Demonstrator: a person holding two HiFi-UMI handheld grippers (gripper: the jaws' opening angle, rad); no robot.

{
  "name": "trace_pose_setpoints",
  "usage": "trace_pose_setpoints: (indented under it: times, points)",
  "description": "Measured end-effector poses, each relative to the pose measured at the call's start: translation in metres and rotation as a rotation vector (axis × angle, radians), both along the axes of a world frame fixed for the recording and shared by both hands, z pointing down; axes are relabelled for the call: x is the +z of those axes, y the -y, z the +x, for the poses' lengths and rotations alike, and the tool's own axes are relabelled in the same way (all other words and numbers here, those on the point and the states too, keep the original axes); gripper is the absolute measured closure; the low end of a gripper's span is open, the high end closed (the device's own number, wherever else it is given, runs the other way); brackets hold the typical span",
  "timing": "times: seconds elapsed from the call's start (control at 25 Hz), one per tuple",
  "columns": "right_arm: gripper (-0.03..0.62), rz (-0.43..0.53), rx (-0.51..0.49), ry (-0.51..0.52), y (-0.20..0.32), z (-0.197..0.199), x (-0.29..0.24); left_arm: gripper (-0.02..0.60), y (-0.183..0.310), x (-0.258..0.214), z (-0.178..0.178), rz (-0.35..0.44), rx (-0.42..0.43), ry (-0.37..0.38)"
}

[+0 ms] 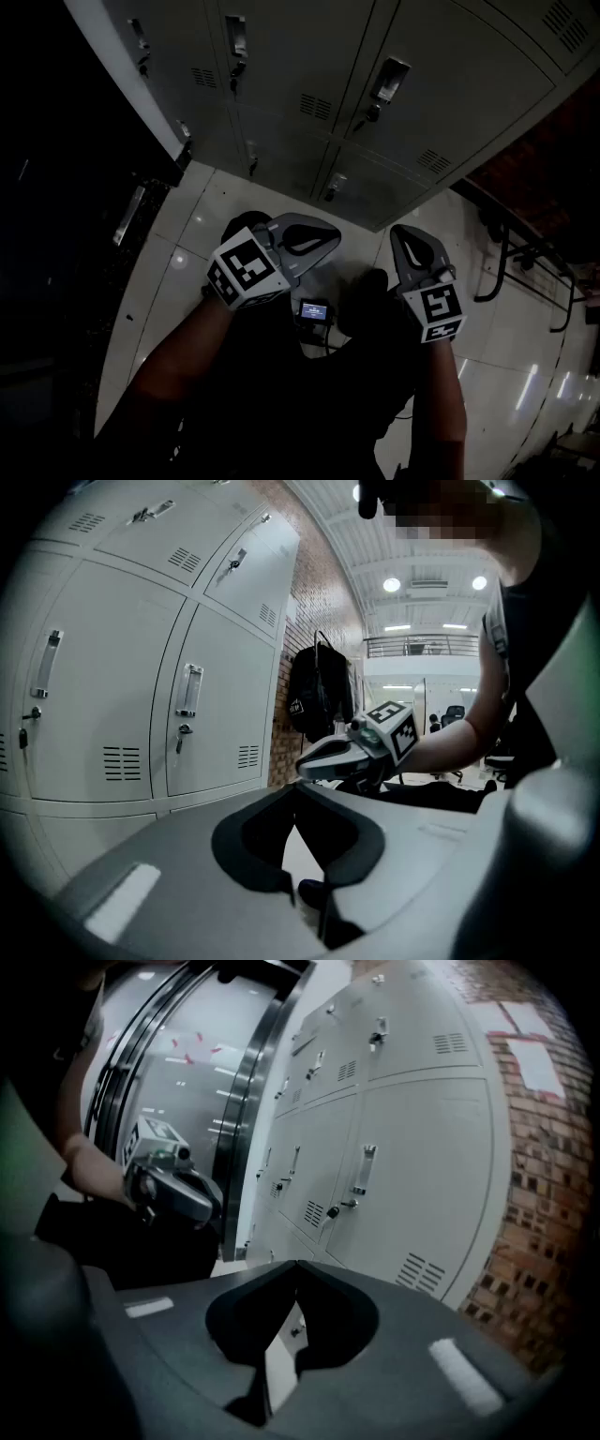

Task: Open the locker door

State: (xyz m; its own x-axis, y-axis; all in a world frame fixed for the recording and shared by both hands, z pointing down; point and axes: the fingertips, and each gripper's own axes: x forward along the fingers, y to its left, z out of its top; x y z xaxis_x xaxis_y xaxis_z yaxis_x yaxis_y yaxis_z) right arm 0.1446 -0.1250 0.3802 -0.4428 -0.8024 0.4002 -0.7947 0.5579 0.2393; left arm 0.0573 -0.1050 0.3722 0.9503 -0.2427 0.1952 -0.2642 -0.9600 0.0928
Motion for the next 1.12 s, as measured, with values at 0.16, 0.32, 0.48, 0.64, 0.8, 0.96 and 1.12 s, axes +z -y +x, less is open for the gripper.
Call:
trace_pose_setpoints:
  times: [0.16,0.32,0.48,0.64,0.8,0.96,1.12]
  points:
    - [0.542,0.078,0.006,-0.226,0.044,-0.018,-0.001,0.569,-0.002,-0.007,-0.002,0.013,0.018,-0.030]
    - [0.542,0.163,0.050,-0.464,0.094,-0.022,-0.006,0.569,0.000,-0.017,-0.010,0.010,0.013,-0.079]
    - [0.542,0.219,0.071,-0.650,0.133,-0.024,-0.014,0.569,0.002,-0.017,-0.015,0.006,0.005,-0.096]
    - [0.541,0.252,0.063,-0.793,0.160,-0.028,-0.017,0.569,0.002,-0.021,-0.014,0.002,0.011,-0.116]
    - [0.518,0.287,0.063,-0.909,0.178,-0.029,-0.021,0.569,0.002,-0.023,-0.015,-0.005,0.011,-0.132]
    - [0.499,0.291,0.059,-1.037,0.195,-0.026,-0.019,0.569,0.003,-0.022,-0.018,-0.003,0.010,-0.125]
    - [0.539,0.324,0.046,-1.147,0.205,-0.026,-0.016,0.569,0.003,-0.023,-0.018,0.001,0.013,-0.125]
